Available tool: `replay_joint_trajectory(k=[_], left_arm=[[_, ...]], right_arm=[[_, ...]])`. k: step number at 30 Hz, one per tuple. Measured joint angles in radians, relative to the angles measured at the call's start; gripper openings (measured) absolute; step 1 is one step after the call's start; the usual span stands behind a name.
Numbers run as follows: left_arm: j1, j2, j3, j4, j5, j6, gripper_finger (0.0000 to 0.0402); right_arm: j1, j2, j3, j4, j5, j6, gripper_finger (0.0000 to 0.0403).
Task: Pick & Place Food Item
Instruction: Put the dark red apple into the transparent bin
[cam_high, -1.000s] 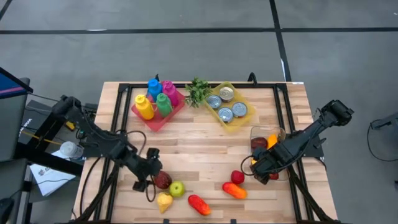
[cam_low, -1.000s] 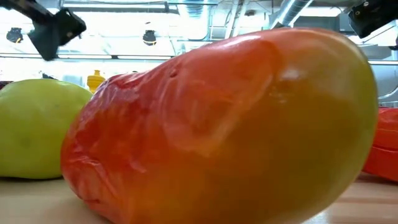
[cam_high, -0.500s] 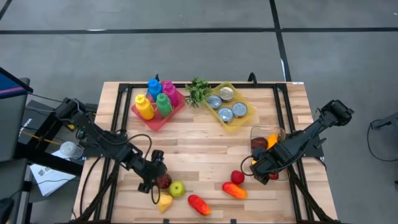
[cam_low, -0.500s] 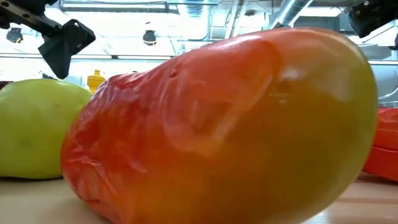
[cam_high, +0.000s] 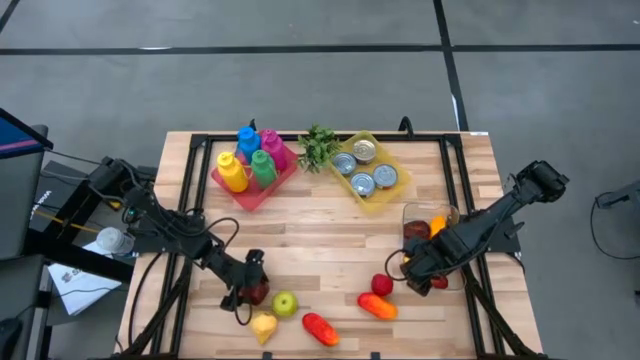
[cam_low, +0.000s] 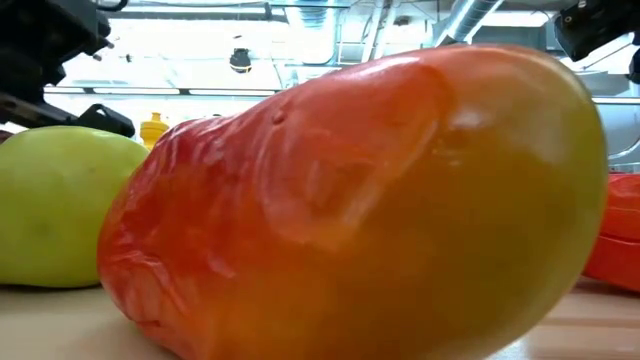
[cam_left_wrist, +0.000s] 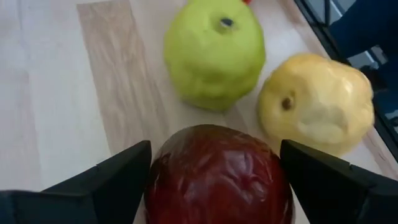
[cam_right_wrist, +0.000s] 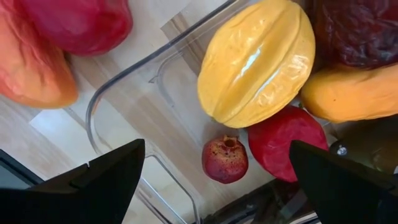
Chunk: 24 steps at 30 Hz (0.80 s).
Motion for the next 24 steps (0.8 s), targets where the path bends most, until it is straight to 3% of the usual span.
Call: replay_joint_trajectory(k=[9, 16, 24], left_arm=[[-0.016, -0.002, -0.077, 0.014, 0.001, -0.002, 0.0343], [-0.016, -0.028, -0.092, 0.019, -0.004, 0.0, 0.0312], [-0.011, -0.186, -0.088, -0.035, -0.134, -0.016, 0.0298]], right_arm=[[0.0, 0.0, 0.0, 0.0, -0.003, 0.0, 0.0393], [0.0, 0.0, 0.0, 0.0, -0.003, 0.003, 0.0393], [-0.003, 0.0, 0.0, 0.001, -0.003, -0.012, 0.0393]])
